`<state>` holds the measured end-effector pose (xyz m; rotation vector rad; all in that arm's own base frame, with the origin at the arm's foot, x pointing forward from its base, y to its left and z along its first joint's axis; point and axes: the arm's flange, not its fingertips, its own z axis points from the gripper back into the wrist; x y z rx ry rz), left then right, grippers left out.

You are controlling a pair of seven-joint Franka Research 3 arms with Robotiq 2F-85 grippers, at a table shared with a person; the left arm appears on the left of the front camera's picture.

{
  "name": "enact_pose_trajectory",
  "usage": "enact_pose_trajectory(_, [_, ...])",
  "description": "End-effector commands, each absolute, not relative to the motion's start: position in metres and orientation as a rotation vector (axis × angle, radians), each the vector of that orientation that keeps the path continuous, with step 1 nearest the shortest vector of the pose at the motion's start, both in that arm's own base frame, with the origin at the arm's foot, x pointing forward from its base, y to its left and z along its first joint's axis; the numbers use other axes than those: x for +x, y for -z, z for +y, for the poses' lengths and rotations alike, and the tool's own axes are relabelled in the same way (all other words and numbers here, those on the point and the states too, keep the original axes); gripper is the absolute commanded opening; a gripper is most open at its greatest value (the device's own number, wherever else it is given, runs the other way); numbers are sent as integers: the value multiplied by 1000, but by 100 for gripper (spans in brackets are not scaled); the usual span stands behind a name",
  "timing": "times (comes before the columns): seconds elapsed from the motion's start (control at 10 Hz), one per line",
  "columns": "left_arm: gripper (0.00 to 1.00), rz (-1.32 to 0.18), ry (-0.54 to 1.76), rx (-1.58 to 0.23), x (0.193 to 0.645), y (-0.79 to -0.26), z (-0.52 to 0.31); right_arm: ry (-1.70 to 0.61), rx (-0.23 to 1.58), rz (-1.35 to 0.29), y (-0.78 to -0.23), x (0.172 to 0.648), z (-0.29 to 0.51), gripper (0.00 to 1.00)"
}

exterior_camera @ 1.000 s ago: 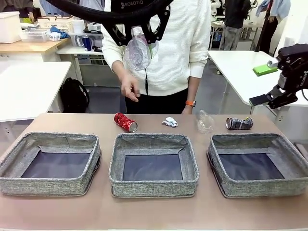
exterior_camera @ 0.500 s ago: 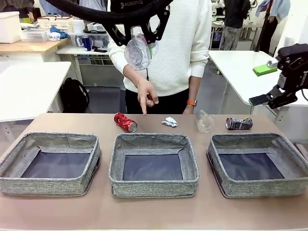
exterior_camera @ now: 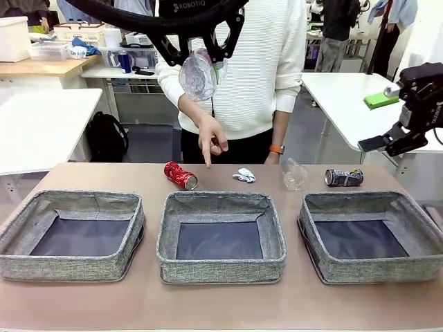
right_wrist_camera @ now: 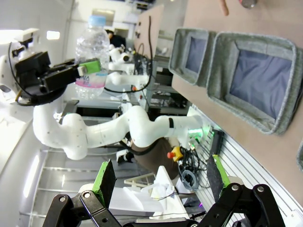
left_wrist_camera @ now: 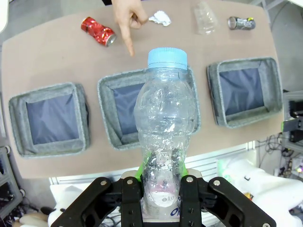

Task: Sort the waste into the appropriate baskets.
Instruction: Place the picked waste into the Fabric basket indicated by the person.

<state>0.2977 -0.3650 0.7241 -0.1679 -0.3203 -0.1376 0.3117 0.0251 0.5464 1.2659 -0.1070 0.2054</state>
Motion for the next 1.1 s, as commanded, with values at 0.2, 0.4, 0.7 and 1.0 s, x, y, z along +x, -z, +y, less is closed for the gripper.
enact_pose_trajectory(0.2, [22, -409, 108, -157, 299, -688, -360, -215, 1291, -120, -548, 314, 28, 100])
enact_pose_trajectory(0.4, [22, -490, 146, -198, 313, -602, -353, -215, 1291, -120, -548, 314, 28, 100])
enact_pose_trajectory(0.7, [22, -500, 115, -224, 318, -505, -349, -215, 1291, -120, -548, 314, 28, 100])
enact_pose_trajectory(1.0, [22, -427, 40, -193, 334, -455, -366, -215, 1291, -120, -548, 314, 28, 100])
